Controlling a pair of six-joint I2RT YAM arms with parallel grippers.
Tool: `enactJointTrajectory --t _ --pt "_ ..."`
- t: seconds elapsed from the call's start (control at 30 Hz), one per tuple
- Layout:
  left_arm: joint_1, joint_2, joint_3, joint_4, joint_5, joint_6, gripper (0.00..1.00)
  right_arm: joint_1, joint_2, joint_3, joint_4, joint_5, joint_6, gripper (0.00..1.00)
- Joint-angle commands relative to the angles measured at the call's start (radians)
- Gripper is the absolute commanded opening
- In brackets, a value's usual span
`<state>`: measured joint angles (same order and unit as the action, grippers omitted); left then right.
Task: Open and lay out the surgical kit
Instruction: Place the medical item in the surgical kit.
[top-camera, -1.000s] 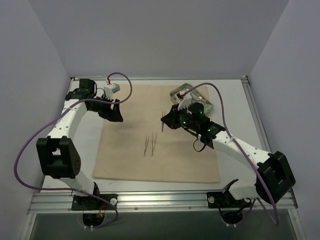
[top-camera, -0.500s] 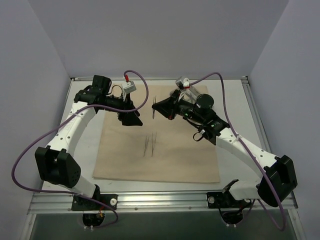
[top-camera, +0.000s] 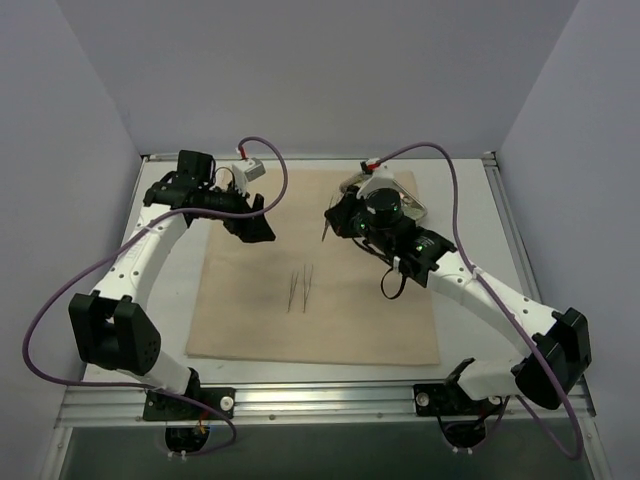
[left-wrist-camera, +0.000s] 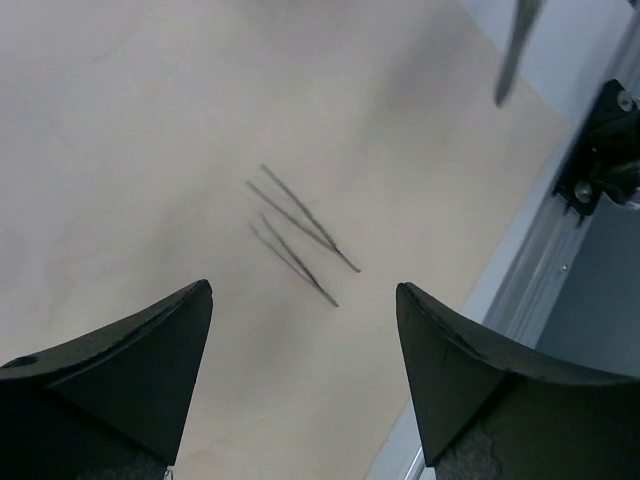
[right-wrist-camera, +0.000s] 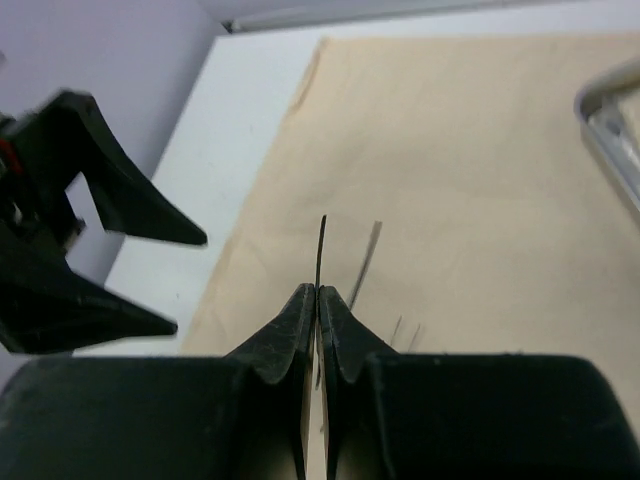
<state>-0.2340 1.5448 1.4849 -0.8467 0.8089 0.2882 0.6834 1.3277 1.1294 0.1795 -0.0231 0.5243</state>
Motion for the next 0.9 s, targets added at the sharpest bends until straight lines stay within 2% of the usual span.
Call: enactJointTrajectory --t 0.0,0.1,0.13,0.17,0.2,0.27,0.33,0.37,0.4,0.53,0.87 --pt "0.067 -0.009 -0.054 0.054 -0.091 -0.024 0.83 0.100 0.001 -0.049 -0.200 0.247 0.132 0.00" --pt "0.093 0.001 -0.060 0.051 -0.059 -0.012 0.83 0.134 -0.015 -0.124 -0.034 0.120 0.096 0.00" --pt "0.094 0.008 -0.058 0.043 -0.039 -0.003 0.83 0.137 -0.025 -0.182 0.117 0.073 0.079 0.00" --pt "0.093 0.009 -0.058 0.026 0.011 0.021 0.80 0.139 -0.047 -0.213 0.196 -0.017 0.054 0.00" --pt "0.093 0.011 -0.055 0.011 0.044 0.038 0.76 0.139 -0.057 -0.236 0.321 -0.041 0.016 0.00" --pt "0.090 0.006 -0.035 -0.070 0.148 0.137 0.65 0.131 -0.077 -0.272 0.443 -0.104 -0.062 0.00" --pt "0.084 -0.005 -0.020 -0.116 0.246 0.198 0.64 0.125 -0.076 -0.266 0.516 -0.188 -0.118 0.00" --pt "0.078 -0.011 -0.009 -0.141 0.272 0.239 0.66 0.123 -0.065 -0.252 0.534 -0.214 -0.127 0.00" --pt "0.062 -0.018 -0.005 -0.146 0.317 0.255 0.72 0.120 -0.059 -0.244 0.547 -0.260 -0.135 0.00" --pt "0.016 -0.023 0.028 -0.163 0.392 0.281 0.79 0.117 -0.030 -0.220 0.632 -0.313 -0.139 0.00" --pt "-0.045 -0.023 0.057 -0.155 0.421 0.266 0.80 0.114 -0.007 -0.207 0.732 -0.347 -0.115 0.00"
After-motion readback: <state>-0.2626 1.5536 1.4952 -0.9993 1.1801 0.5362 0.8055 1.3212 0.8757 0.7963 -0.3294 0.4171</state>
